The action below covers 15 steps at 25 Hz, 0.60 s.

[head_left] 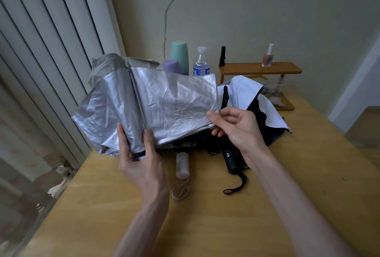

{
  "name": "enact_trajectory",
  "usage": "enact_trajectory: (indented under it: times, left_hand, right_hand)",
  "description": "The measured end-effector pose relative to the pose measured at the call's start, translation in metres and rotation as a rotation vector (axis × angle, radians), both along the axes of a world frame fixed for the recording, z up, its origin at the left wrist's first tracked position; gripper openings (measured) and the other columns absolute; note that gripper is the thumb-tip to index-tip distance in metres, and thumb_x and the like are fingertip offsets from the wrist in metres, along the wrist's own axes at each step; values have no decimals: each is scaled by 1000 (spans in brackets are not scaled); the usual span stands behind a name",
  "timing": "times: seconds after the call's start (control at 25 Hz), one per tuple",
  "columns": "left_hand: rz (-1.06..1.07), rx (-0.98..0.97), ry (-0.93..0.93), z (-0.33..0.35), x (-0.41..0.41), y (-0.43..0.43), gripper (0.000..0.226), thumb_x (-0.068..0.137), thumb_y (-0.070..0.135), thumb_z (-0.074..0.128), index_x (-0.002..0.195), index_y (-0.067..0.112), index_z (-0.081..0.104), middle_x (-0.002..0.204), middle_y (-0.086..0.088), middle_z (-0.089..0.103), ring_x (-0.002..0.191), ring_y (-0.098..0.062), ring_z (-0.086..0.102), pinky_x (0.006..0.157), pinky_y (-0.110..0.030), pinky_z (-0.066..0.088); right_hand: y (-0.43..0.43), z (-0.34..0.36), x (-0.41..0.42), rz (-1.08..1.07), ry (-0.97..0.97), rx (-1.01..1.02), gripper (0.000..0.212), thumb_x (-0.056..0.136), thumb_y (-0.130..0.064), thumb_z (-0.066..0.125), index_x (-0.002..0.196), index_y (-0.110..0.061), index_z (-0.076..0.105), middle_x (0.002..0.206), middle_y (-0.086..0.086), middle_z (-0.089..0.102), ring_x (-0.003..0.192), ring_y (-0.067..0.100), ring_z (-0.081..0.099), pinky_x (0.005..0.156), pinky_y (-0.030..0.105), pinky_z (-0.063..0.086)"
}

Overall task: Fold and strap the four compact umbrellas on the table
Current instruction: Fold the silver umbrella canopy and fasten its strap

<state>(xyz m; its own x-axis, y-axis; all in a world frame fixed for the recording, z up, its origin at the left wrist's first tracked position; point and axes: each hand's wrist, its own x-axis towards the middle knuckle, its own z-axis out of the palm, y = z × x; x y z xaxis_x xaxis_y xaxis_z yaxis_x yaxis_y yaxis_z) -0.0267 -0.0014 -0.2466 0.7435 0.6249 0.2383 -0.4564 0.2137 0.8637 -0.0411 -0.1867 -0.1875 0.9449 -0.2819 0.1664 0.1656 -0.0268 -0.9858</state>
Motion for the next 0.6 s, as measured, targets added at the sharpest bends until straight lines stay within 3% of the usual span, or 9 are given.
enact_trajectory:
  times: [0.12,0.24,0.36,0.6]
  left_hand:
    - [5,-9,-11,1,0,1,63,97,22,79,154,32,52,145,14,64,129,-4,64,115,-36,50]
    - [15,-32,-9,1,1,4,63,97,22,78,154,31,53,142,15,67,127,-4,65,114,-37,50]
    - [19,-19,-10,0,2,4,63,97,23,79,154,30,53,145,14,64,130,-5,63,116,-38,49]
    - [8,29,-24,4,-4,-2,64,97,22,78,156,29,52,147,20,61,131,2,60,115,-28,48]
  right_hand:
    - [0,1,-2,80,13,33,31,95,-29,77,112,-4,72,92,12,80,78,24,77,72,34,60]
    - [-2,4,-4,204,10,6,51,96,-8,74,138,-17,47,112,12,78,95,32,78,83,39,62]
    - [-1,3,-4,185,-49,-72,57,94,3,72,135,-19,39,111,13,77,91,32,79,79,34,62]
    - [12,-5,0,83,-177,-177,37,90,8,73,113,-14,55,102,9,76,80,27,78,78,38,65]
